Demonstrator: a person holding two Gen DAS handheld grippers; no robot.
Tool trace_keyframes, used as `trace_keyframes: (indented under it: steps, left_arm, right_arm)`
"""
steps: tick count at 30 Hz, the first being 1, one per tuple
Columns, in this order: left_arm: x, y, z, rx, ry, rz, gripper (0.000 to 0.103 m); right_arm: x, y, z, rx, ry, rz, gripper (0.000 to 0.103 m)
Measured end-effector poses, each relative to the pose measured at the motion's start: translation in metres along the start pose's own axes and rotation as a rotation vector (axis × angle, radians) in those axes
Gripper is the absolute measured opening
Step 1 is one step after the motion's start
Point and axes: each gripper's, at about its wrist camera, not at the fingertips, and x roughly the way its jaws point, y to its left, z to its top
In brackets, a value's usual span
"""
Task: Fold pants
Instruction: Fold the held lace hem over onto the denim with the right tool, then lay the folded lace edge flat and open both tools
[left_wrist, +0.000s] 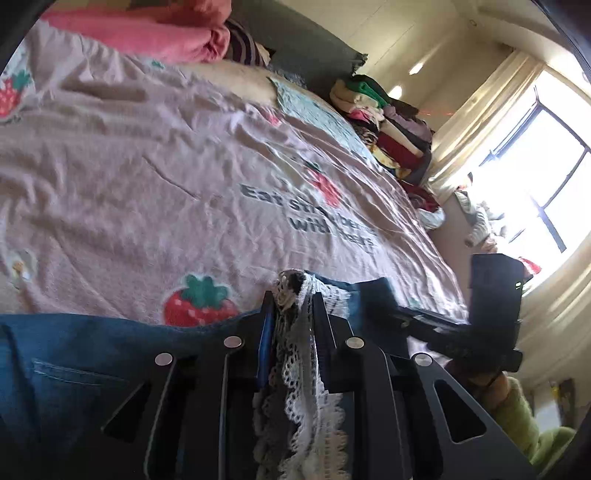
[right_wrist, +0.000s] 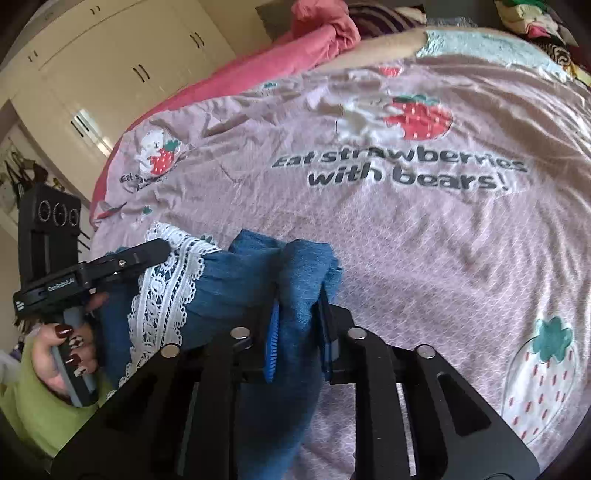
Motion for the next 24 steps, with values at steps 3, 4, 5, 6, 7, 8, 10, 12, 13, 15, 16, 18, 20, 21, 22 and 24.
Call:
trace_keyframes:
  steps: [3, 4, 5, 6, 7, 8, 10, 12, 13, 15, 16, 18, 20, 21, 22, 24]
  left_arm:
    - [0.01, 0.01, -0.002, -0.001, 0.034, 0.076, 0.018]
    - [0.013, 0.014, -0.003, -0.014, 0.042, 0.072, 0.019]
    - [0.015, 0.018, -0.004, -0.021, 0.045, 0.077, 0.023]
    - [0.015, 0.019, -0.005, -0.024, 0.048, 0.078, 0.024]
    - [0.015, 0.02, -0.005, -0.027, 0.049, 0.079, 0.024]
    - [0.014, 0.021, -0.005, -0.03, 0.046, 0.079, 0.025]
    - [0.008, 0.019, -0.006, -0.022, 0.039, 0.084, 0.028]
    - [0.002, 0.015, -0.006, -0.007, 0.032, 0.088, 0.042]
    - [-0.002, 0.014, -0.006, -0.001, 0.03, 0.089, 0.046]
    - [-0.009, 0.009, -0.008, 0.019, 0.024, 0.107, 0.051]
    - [-0.014, 0.008, -0.01, 0.026, 0.021, 0.111, 0.051]
    - [-0.021, 0.005, -0.013, 0.032, 0.013, 0.115, 0.056]
    - [-0.03, 0.001, -0.017, 0.043, 0.011, 0.115, 0.066]
    - [-0.034, 0.0, -0.018, 0.047, 0.009, 0.115, 0.066]
    - [-0.038, -0.001, -0.02, 0.053, 0.007, 0.109, 0.066]
    - [-0.047, -0.005, -0.025, 0.061, 0.001, 0.116, 0.066]
  right_arm:
    - [0.008, -0.001, -0.001, -0.035, 0.01, -0.082, 0.01]
    - [0.013, -0.001, -0.003, -0.046, 0.024, -0.108, 0.01]
    - [0.016, 0.0, -0.005, -0.055, 0.032, -0.13, 0.013]
    - [0.019, 0.0, -0.006, -0.064, 0.034, -0.144, 0.014]
    - [0.019, 0.002, -0.006, -0.081, 0.031, -0.162, 0.014]
    - [0.016, 0.002, -0.006, -0.085, 0.028, -0.172, 0.017]
    - [0.01, 0.004, -0.006, -0.084, 0.014, -0.186, 0.024]
    - [-0.001, 0.007, -0.006, -0.086, -0.014, -0.179, 0.037]
    - [-0.009, 0.011, -0.008, -0.095, -0.034, -0.176, 0.04]
    - [-0.019, 0.016, -0.01, -0.105, -0.052, -0.182, 0.046]
    - [-0.026, 0.02, -0.013, -0.108, -0.065, -0.177, 0.047]
    - [-0.037, 0.027, -0.019, -0.114, -0.087, -0.166, 0.057]
    - [-0.046, 0.034, -0.026, -0.123, -0.1, -0.163, 0.061]
    - [-0.051, 0.039, -0.031, -0.136, -0.105, -0.157, 0.062]
    - [-0.054, 0.042, -0.034, -0.144, -0.107, -0.153, 0.063]
    - [-0.062, 0.05, -0.043, -0.162, -0.111, -0.151, 0.068]
